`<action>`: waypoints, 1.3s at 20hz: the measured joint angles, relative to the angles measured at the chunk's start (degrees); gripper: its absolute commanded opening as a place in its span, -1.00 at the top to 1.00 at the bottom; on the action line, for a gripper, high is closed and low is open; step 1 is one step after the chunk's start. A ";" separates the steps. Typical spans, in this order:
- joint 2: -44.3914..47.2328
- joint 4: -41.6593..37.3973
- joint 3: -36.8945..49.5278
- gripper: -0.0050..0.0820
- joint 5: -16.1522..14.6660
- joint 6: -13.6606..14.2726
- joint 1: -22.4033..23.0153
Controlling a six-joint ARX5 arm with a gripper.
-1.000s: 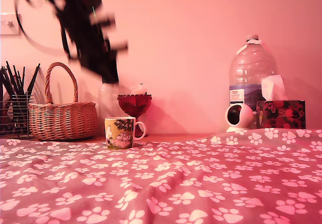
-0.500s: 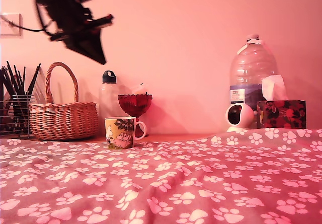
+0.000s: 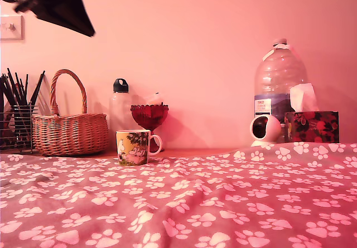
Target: Pick the coffee capsule and then drop it inside the coffee cup in front of you
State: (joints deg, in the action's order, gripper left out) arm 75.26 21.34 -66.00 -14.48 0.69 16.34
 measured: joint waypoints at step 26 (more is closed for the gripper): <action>-11.17 1.99 16.09 0.93 5.99 -10.16 2.38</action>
State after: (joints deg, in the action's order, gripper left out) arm 64.10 23.33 -49.91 -8.49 -9.48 18.72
